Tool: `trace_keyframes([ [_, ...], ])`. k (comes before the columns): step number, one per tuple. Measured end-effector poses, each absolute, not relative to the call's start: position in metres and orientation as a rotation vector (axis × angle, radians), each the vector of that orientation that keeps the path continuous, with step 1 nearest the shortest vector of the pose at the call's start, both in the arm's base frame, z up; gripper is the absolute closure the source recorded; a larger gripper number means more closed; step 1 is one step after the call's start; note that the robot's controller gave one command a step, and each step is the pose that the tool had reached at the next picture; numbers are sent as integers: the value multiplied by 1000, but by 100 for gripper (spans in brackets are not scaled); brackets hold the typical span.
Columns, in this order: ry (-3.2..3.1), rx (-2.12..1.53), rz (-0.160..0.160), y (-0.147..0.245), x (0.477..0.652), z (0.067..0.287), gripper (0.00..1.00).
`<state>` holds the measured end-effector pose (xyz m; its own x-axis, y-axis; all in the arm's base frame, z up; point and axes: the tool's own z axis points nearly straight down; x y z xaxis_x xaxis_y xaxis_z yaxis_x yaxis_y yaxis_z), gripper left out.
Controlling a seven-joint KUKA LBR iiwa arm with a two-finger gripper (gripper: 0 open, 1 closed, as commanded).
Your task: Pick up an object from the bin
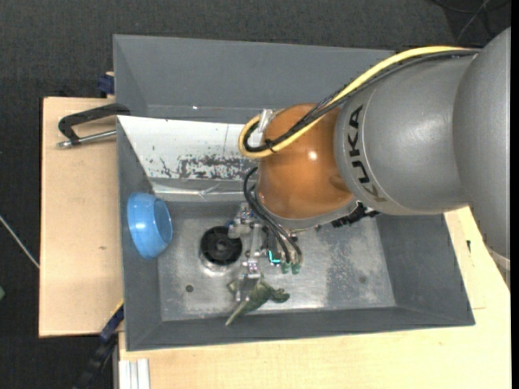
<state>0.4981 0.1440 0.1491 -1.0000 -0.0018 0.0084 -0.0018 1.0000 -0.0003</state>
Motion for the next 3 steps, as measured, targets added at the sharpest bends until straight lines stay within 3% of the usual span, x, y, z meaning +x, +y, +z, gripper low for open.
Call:
trace_keyframes([
  [1,-3164,-148,-21,136,554,76,0],
  [2,-3176,-157,-15,132,558,82,100],
  [3,-3124,-141,-13,138,544,75,0],
])
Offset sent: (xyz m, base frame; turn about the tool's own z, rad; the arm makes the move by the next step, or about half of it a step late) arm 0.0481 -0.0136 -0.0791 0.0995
